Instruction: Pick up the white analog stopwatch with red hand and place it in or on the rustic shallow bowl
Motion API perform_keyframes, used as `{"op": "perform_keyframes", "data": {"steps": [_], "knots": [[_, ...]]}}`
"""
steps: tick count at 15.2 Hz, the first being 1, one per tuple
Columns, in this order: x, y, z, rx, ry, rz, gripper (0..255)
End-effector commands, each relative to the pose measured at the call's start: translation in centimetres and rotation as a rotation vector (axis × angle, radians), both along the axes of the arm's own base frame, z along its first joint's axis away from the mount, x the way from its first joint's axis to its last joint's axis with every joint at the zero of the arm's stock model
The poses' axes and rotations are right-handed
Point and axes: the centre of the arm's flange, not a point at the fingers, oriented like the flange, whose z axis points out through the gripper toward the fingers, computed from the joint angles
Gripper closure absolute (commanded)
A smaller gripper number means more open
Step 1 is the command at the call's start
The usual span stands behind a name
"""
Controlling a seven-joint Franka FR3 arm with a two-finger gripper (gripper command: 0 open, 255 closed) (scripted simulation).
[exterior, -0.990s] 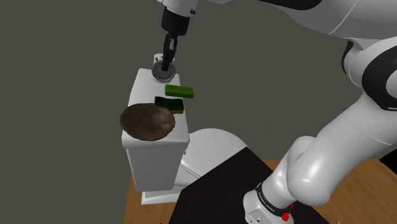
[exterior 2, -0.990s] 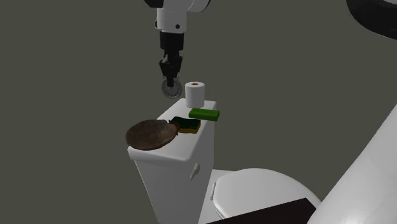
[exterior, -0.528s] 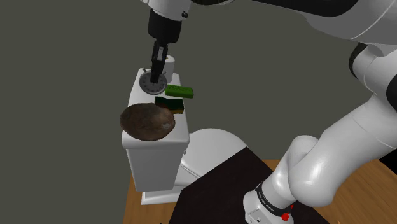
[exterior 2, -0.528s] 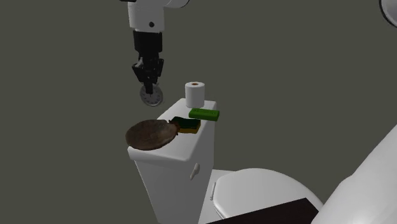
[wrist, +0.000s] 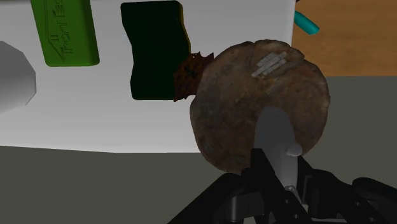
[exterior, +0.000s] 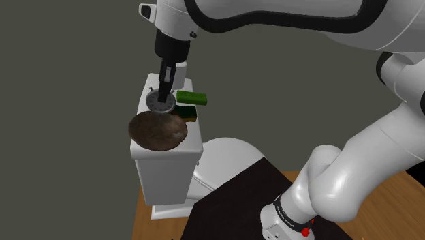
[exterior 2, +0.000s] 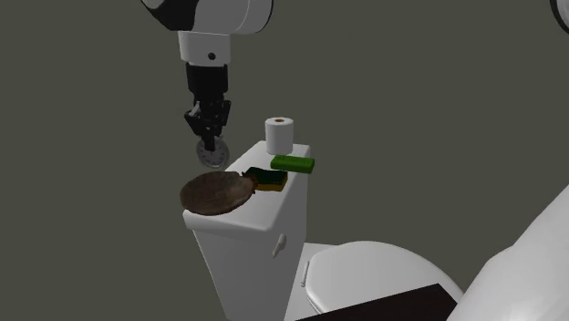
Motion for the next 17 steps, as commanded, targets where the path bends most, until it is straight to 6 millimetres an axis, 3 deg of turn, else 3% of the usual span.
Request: {"op": "perform_keyframes", "data": {"steps": [1,9,16,17], "knots": [[0.0,0.0,-1.1,0.000,-0.001,0.000,255],[0.0,0.0,-5.1,0.000,-0.001,0.000,255],[0.0,0.0,-5.1,0.000,-0.001,0.000,255],[0.0,0.0,-5.1,0.000,-0.001,0.000,0]]}}
